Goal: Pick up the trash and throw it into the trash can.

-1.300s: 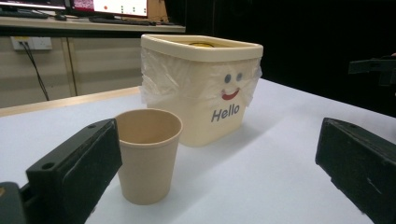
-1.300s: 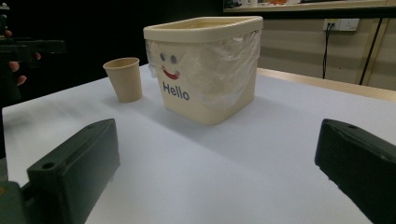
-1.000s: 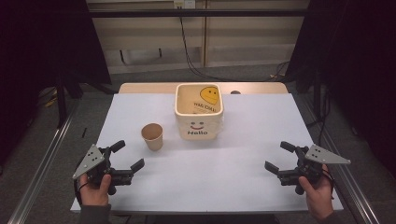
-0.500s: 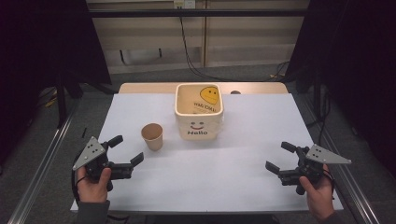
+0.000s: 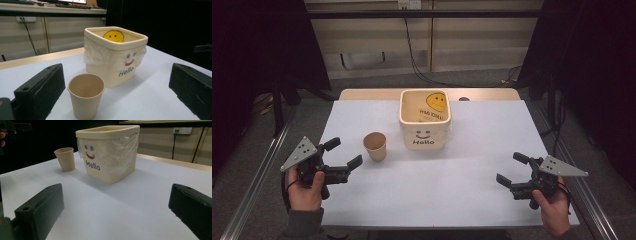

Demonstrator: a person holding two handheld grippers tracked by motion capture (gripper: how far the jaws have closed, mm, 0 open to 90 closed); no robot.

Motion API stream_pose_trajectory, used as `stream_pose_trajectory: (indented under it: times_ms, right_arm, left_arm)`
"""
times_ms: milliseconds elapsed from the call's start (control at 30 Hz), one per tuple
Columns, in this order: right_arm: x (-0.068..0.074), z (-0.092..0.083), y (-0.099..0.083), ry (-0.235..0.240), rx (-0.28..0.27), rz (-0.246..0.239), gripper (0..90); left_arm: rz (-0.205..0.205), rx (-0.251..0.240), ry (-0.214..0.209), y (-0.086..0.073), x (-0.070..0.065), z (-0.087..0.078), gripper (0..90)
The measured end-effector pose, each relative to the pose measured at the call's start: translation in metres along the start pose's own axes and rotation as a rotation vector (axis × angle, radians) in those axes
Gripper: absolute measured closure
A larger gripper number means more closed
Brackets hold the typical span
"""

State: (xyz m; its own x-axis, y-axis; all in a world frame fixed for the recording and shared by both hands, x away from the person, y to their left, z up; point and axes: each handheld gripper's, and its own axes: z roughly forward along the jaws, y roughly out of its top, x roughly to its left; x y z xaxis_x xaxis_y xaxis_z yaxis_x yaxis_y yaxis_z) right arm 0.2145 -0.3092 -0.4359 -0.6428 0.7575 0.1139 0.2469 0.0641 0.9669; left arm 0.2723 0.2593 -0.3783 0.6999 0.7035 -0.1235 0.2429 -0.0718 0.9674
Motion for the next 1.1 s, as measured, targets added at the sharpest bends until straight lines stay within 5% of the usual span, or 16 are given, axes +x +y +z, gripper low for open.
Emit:
stream_pose_trajectory:
  times_ms: [367, 600, 1100]
  right_arm:
    - [0.0, -0.002, 0.0, 0.005, 0.008, -0.004, 0.0]
    - [0.001, -0.002, -0.001, -0.004, 0.005, -0.002, 0.0]
    - [0.0, -0.003, -0.001, 0.011, 0.023, -0.007, 0.0]
  left_arm:
    - [-0.027, 0.044, 0.009, 0.029, 0.002, 0.002, 0.1]
    - [-0.019, 0.128, 0.031, 0.053, 0.003, 0.003, 0.1]
    - [-0.033, 0.286, -0.001, 0.098, 0.008, 0.018, 0.1]
